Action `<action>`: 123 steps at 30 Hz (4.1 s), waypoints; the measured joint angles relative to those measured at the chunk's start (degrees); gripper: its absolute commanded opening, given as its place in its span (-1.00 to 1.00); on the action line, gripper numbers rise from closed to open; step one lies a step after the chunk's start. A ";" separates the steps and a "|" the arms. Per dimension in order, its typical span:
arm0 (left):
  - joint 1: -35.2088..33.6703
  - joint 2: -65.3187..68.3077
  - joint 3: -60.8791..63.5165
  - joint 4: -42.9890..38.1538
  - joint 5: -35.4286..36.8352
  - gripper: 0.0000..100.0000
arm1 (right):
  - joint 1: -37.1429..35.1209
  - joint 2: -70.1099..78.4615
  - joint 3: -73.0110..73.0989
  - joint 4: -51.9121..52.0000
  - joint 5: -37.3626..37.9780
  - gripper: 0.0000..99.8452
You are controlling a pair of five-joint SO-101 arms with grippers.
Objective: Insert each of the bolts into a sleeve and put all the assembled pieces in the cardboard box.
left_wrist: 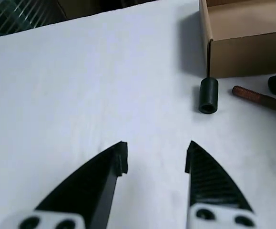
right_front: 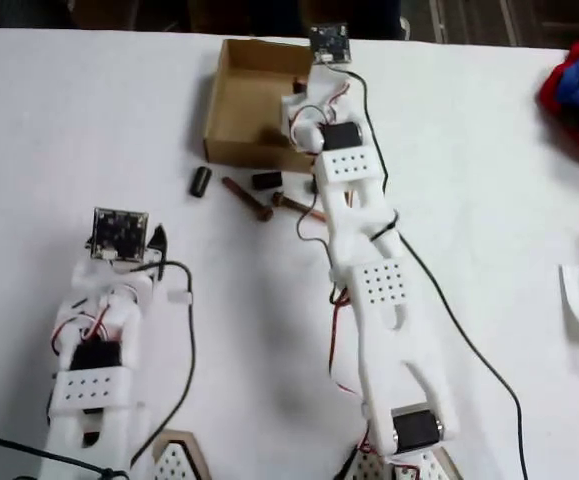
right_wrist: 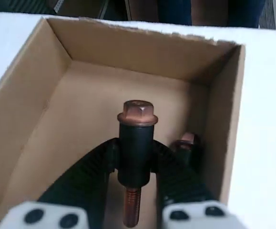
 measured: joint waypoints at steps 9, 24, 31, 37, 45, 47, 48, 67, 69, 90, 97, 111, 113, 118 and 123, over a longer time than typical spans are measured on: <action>0.00 0.00 0.00 -0.18 0.00 -0.58 | -0.26 0.35 0.09 2.81 0.00 -0.96; 0.09 0.00 0.00 -0.18 0.00 -0.58 | -0.53 0.18 0.00 4.84 0.00 -0.89; -2.20 0.00 0.00 -0.53 1.76 -0.58 | -0.53 -0.09 -6.07 12.92 0.00 -0.94; -12.31 0.00 0.00 -0.70 14.68 -0.58 | -4.84 -5.89 -9.58 30.42 11.60 -0.81; -16.09 0.00 0.00 -1.14 16.97 -0.58 | -12.40 -8.62 -9.76 42.90 18.29 -0.79; -16.70 0.00 0.00 -1.67 16.97 -0.58 | -14.33 -8.62 -9.76 42.02 18.29 -0.80; -16.79 0.00 0.00 -1.76 16.97 -0.58 | -15.30 -8.44 -9.76 41.05 18.29 -0.80; -16.62 0.00 0.00 -1.76 16.97 -0.58 | -24.00 4.40 -9.76 19.43 -15.12 -0.79; -16.62 0.00 0.00 -1.76 16.97 -0.58 | -24.18 5.19 -9.76 18.02 -17.41 -0.79; -16.62 0.00 0.00 -1.93 16.97 -0.58 | -21.63 5.36 -10.55 20.31 -20.40 -0.79; -16.62 0.00 0.00 -1.93 16.97 -0.58 | -21.54 0.97 -10.46 29.71 -20.40 -0.79; -16.62 0.00 0.00 -1.93 16.97 -0.58 | -20.84 3.34 -10.46 28.04 -20.40 -0.79; -16.62 0.00 0.00 -1.93 16.97 -0.58 | -20.48 4.40 -10.64 26.37 -20.40 -0.79; -16.62 0.00 0.00 -1.93 16.97 -0.58 | -19.87 5.19 -10.99 26.29 -20.40 -0.79; -16.62 0.00 0.00 -1.93 16.97 -0.58 | -19.25 5.19 -11.78 27.96 -20.40 -0.79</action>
